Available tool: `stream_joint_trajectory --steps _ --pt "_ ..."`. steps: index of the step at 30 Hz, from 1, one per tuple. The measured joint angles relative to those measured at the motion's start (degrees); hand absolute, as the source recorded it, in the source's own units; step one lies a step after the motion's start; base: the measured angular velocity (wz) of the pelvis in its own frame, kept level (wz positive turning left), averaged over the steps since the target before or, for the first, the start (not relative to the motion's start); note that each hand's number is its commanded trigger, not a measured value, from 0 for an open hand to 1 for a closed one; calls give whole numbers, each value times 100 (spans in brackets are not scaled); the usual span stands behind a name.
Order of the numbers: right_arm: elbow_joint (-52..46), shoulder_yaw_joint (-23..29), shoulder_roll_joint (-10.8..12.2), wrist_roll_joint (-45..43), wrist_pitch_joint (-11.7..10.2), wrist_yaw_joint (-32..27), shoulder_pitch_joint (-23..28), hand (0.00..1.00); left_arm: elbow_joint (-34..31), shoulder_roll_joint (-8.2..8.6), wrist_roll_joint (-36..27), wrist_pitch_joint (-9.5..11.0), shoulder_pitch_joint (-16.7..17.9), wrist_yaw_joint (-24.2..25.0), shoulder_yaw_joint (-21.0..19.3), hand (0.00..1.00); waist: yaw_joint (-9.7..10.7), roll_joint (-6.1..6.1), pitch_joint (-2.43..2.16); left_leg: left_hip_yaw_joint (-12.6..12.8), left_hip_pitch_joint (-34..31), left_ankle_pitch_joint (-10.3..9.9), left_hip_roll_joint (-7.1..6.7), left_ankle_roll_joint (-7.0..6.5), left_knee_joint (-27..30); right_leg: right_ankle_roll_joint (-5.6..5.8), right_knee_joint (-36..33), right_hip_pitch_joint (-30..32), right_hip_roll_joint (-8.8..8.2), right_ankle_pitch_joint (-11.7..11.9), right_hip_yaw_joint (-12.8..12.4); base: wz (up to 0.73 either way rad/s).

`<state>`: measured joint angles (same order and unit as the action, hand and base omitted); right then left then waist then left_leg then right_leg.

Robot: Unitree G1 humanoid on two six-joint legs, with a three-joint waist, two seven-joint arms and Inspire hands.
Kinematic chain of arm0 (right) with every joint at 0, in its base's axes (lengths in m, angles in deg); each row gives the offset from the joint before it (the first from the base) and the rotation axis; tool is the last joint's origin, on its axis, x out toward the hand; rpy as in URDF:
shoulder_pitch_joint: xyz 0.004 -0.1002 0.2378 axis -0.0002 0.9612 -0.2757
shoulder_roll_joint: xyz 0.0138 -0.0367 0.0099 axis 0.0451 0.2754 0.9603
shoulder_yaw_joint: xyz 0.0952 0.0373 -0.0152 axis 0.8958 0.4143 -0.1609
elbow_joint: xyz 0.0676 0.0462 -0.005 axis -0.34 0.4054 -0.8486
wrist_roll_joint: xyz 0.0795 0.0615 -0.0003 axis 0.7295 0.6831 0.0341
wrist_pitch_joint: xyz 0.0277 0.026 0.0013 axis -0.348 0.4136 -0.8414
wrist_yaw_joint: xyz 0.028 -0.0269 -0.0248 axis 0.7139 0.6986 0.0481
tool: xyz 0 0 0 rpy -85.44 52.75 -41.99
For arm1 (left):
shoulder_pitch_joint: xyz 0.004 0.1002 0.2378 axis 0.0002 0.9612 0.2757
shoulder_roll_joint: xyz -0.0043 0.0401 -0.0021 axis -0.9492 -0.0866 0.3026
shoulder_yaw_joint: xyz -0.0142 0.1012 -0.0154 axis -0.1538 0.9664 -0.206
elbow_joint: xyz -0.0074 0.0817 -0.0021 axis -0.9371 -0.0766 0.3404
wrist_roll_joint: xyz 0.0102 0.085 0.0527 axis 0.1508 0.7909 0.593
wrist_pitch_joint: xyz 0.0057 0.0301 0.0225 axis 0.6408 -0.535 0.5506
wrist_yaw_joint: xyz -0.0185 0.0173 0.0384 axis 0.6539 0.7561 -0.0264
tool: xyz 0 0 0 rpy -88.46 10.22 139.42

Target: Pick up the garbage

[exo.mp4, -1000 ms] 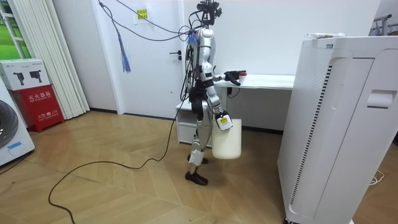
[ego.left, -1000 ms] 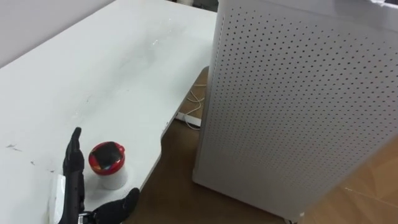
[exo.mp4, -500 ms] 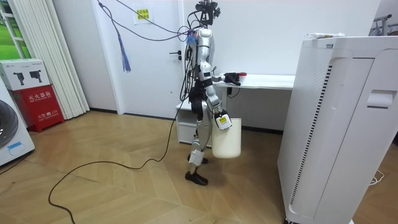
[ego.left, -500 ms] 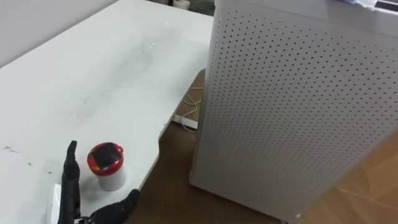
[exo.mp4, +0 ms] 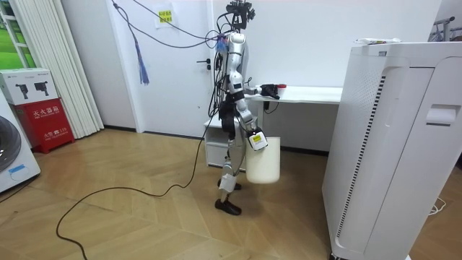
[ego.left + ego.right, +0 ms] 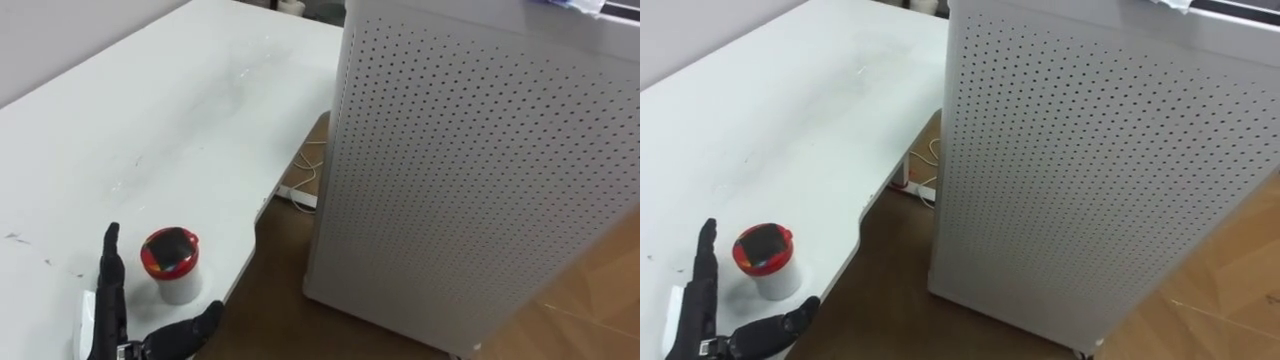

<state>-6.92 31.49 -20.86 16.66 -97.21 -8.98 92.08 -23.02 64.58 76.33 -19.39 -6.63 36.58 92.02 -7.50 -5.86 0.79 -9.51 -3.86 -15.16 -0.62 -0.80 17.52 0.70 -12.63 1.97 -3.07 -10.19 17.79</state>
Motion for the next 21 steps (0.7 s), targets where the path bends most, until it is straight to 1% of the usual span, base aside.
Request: stream_joint_trajectory --steps 2,4,7,10,16,20,21 --pt "0 1 0 1 0 -5 -2 100 0 0 -106 -3 -24 -1 -18 0 16 0 0 4 2 0 2 0 0 -1 0 0 1 0 -3 0" --pt "-4 0 1 4 0 -4 -9 100 0 -2 -176 -54 -92 -14 -71 0 48 1 0 9 6 0 4 0 0 -2 -1 0 4 1 -9 0" --pt "-54 -1 1 4 2 -4 0 100 0 -6 -190 -76 -145 -67 -183 0 112 1 0 25 20 0 4 0 -6 -2 -1 -1 5 1 -36 -3" --pt "-59 -7 15 27 3 2 4 100 0 -10 -302 -111 -202 -120 -181 0 158 1 0 26 83 0 3 0 -29 -2 8 -66 5 1 -46 -1" --pt "-139 -10 59 27 7 20 -7 100 0 -8 -309 -120 -267 -285 -179 0 257 1 2 55 121 0 11 0 -30 -2 7 -96 7 1 -58 0" --pt "-142 -11 101 27 16 34 4 100 0 -8 -311 -138 -322 -293 -179 0 263 0 1 78 132 0 20 0 -29 -10 0 -96 11 8 -70 -2" --pt "-143 -11 109 28 26 59 3 100 0 -8 -312 -141 -354 -294 -179 9 263 1 1 81 135 0 21 0 -28 -12 -2 -97 12 10 -72 0"
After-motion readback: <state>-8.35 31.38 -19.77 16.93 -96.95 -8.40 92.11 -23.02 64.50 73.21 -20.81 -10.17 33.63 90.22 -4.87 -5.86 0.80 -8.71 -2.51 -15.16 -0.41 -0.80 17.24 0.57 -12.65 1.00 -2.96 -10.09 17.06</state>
